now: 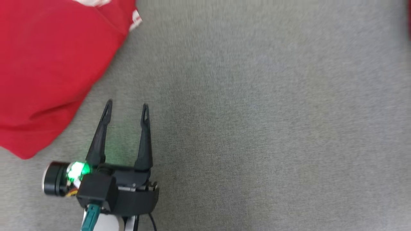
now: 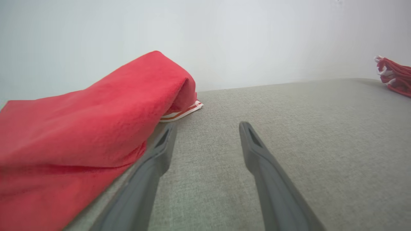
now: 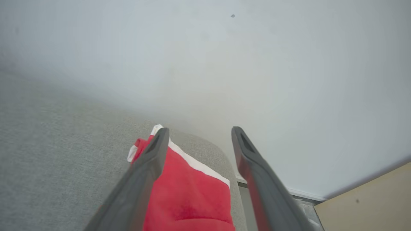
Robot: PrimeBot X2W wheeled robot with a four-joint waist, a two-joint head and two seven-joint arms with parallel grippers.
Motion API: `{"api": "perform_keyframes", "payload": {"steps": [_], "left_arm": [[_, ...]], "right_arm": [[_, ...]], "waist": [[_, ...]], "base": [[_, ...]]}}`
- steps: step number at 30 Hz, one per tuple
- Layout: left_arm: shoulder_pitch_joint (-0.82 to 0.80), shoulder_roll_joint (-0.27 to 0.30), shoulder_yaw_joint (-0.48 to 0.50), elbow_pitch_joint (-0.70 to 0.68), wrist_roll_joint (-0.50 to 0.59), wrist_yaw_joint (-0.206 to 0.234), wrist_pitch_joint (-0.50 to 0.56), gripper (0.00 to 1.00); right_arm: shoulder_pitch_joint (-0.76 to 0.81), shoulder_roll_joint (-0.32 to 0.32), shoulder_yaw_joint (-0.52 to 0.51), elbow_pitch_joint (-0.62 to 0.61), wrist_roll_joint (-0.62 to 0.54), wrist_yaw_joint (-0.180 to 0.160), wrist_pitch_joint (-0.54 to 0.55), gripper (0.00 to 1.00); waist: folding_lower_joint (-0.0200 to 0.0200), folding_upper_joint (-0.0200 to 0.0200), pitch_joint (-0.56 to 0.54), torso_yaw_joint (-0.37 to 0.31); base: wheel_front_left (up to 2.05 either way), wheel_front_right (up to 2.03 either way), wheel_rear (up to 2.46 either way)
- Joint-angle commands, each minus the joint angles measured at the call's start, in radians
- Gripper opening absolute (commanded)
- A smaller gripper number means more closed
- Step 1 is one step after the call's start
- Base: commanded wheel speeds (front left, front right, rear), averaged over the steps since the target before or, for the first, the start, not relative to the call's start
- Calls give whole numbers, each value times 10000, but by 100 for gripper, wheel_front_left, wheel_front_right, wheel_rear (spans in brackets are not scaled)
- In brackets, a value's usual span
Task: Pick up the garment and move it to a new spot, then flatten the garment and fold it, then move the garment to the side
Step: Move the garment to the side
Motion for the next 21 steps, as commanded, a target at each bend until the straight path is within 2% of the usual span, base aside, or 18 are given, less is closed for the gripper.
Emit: {"api": "perform_keyframes", "payload": {"steps": [1,6,16,19,20,21], "left_arm": [[377,49,98,65,-43,33,-27,100],[1147,87,415,147,-201,107,-27,100],[2314,90,848,290,-349,-36,-27,100],[2467,104,965,318,-362,-127,-28,100],[2467,104,965,318,-362,-127,-28,100],[2529,96,1012,354,-359,-163,-28,100]], "right_arm": [[395,428,-153,-106,119,-29,-140,100],[1473,1529,-811,-647,-192,-29,-210,100],[5243,3669,-3747,-2530,-1376,-29,-211,100],[6248,4296,-4344,-3167,-1936,-29,-212,100],[6248,4296,-4344,-3167,-1936,-29,-212,100],[6887,4748,-4754,-3517,-2130,-29,-212,100]], "waist": [[0,-1,-1094,90],[0,-1,-2192,156],[0,-1,-3798,429],[0,-1,-4029,434],[0,-1,-4029,434],[0,-1,-4177,438]], "base": [[0,0,0],[0,0,0],[0,0,0],[0,0,0],[0,0,0],[0,0,0]]}}
